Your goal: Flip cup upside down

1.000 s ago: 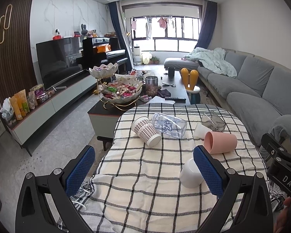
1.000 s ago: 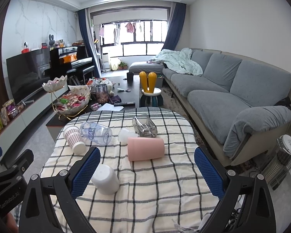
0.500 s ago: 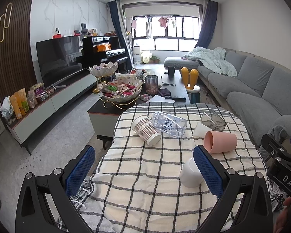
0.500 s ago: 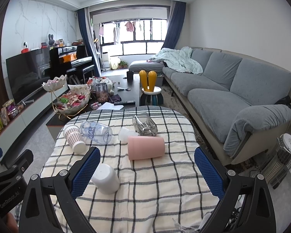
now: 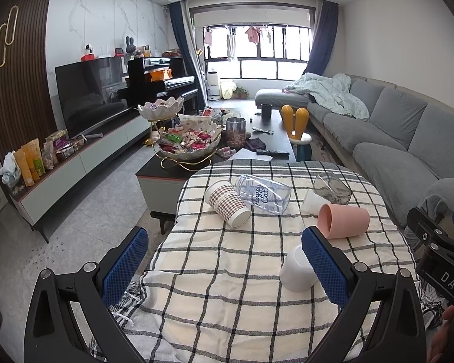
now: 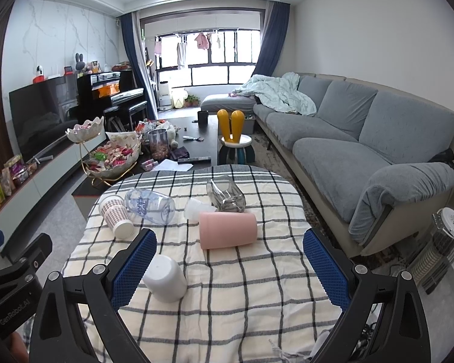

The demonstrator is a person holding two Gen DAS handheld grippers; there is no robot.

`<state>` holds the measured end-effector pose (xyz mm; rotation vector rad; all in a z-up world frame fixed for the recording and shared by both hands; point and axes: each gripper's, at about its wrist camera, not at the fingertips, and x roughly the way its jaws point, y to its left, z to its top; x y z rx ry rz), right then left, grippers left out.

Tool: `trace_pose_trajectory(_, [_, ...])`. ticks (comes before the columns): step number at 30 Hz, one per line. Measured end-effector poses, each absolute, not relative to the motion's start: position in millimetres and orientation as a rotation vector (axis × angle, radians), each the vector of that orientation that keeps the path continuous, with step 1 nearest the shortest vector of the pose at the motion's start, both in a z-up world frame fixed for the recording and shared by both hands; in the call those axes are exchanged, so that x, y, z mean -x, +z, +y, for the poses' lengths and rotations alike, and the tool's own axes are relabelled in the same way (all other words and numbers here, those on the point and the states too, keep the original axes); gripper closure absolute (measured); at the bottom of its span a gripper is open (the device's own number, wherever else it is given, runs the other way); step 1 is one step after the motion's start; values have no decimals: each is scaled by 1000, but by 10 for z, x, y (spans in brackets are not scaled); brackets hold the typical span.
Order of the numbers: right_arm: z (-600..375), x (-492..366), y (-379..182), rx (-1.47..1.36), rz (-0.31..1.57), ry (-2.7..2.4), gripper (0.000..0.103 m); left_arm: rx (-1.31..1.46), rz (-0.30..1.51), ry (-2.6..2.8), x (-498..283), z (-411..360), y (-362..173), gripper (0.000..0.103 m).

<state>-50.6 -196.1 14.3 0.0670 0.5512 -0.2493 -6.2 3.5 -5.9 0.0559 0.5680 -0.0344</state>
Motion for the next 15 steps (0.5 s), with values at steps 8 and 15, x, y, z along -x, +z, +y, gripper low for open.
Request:
trace_pose_trajectory(8, [-1960, 507, 141, -68, 552, -249, 5, -47, 582, -30, 50, 33, -67, 0])
trace_pose_trajectory(15, [-1960, 507, 141, -67, 551, -250, 5, -39, 596, -21, 39, 31, -85, 0])
